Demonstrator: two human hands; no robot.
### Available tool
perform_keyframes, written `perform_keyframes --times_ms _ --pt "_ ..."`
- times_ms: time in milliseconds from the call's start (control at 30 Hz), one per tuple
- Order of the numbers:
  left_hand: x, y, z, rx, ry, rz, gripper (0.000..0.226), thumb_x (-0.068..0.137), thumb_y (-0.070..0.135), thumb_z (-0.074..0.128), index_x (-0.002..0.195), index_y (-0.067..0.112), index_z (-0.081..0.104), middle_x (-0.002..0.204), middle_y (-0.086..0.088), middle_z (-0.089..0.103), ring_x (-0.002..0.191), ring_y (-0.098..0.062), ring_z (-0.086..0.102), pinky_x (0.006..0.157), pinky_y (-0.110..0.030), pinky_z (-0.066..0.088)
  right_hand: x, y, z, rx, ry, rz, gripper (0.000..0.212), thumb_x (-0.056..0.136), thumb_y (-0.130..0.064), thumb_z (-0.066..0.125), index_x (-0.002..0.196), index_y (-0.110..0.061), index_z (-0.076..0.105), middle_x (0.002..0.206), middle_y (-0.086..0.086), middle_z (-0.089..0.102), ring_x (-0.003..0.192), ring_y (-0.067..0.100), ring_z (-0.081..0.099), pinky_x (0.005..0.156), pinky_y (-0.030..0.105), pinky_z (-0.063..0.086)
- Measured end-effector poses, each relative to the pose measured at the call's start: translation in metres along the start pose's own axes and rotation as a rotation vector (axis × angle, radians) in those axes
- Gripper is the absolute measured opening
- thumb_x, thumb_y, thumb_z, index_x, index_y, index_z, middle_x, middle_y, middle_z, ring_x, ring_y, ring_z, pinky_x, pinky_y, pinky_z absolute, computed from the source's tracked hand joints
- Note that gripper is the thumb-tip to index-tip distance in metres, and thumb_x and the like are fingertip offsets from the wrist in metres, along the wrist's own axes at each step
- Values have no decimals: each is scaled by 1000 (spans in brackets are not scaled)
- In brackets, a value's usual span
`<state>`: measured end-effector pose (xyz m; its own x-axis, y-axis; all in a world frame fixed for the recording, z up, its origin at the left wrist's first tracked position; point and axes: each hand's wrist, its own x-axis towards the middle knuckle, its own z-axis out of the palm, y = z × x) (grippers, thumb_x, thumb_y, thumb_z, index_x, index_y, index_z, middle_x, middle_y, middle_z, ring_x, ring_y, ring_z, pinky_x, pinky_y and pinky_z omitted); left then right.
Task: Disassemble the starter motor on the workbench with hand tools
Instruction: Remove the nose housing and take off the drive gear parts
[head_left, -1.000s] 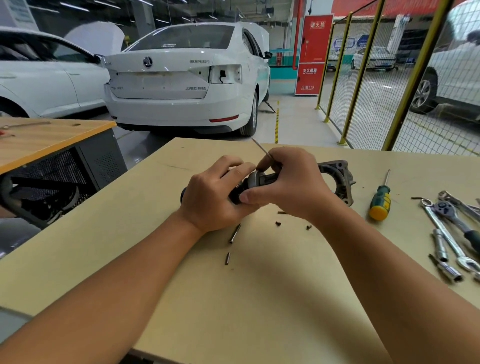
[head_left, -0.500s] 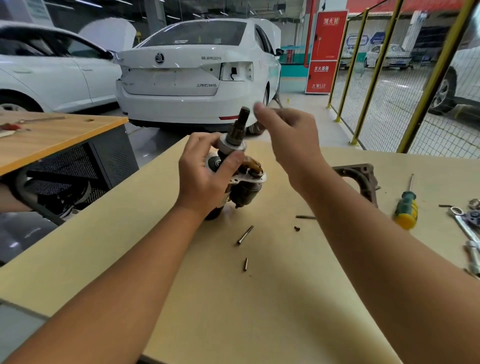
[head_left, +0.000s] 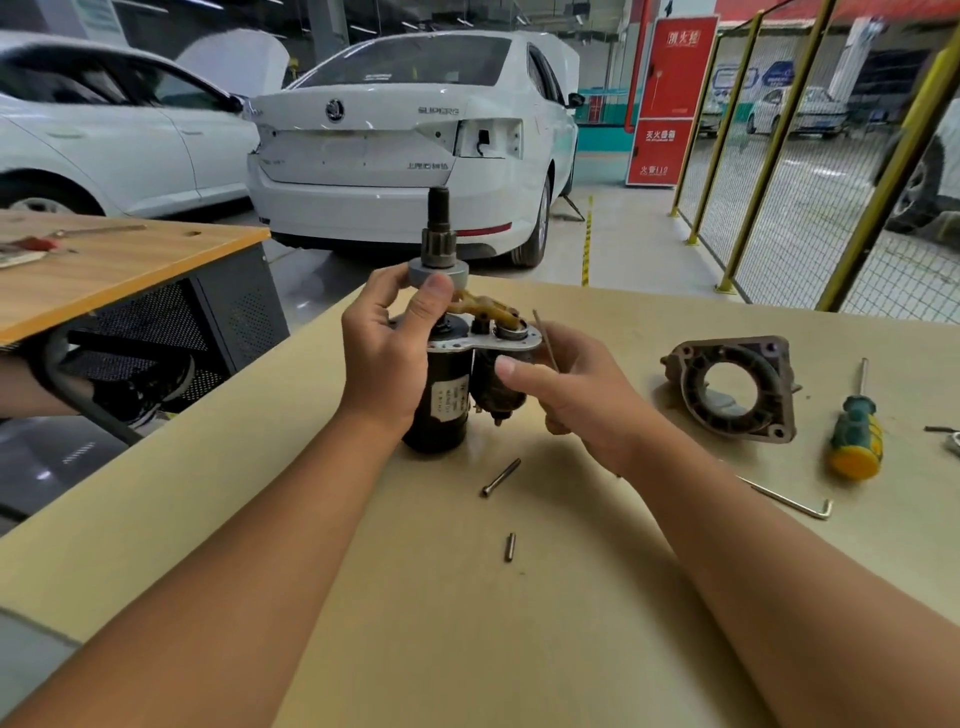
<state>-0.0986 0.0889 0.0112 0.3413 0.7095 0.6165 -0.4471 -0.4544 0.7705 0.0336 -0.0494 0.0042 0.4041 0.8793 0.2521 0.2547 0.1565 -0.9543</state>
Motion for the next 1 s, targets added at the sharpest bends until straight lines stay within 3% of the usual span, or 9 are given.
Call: perform_keyframes --times_ms 167,267,367,467,533,833,1000 --pt "-14 11 13 -167 -59 -53 22 91 40 69 103 23 77 97 -4 75 88 -25 72 75 -35 59 -9 -4 -2 21 68 -116 14 90 -9 70 102 -17 73 64 -23 61 54 -6 55 47 7 38" --pt "-17 16 17 -206 -118 -64 19 92 38 67 103 26 77 98 -5 74 91 -24 72 76 -34 59 -18 -3 -7 14 78 -139 15 90 -8 70 104 -13 74 66 -22 62 55 -7 55 46 7 39" --pt "-15 19 19 -127 -213 -51 28 91 34 68 116 22 69 102 -3 75 96 -23 73 80 -36 60 -26 2 -8 61 127 -136 16 90 -6 70 104 -12 74 65 -21 62 51 -4 54 45 8 38" --pt "-9 21 19 58 -322 -20 48 85 27 78 130 21 62 114 -10 74 111 -29 71 92 -53 60 -30 5 -10 43 158 -128 16 90 -9 70 105 -14 74 63 -21 61 51 -5 54 45 7 37" --pt "-5 21 16 127 -358 -27 56 83 19 82 134 13 61 116 -11 74 114 -30 70 96 -57 58 -30 6 -11 52 152 -110 15 91 -10 70 106 -14 73 62 -22 60 50 -6 53 45 7 38" --pt "-9 21 18 55 -292 -63 55 83 13 81 132 3 60 116 -18 73 108 -32 72 97 -49 59 -32 8 -4 68 162 -71 12 90 -21 71 102 -21 71 59 -26 57 50 -7 53 45 8 38" --pt "-11 21 19 32 -278 -49 57 80 24 83 131 8 61 115 -15 73 109 -31 72 97 -48 59 -39 6 -7 94 125 -78 42 82 -25 64 123 -28 63 75 -25 62 59 -7 56 49 9 40"
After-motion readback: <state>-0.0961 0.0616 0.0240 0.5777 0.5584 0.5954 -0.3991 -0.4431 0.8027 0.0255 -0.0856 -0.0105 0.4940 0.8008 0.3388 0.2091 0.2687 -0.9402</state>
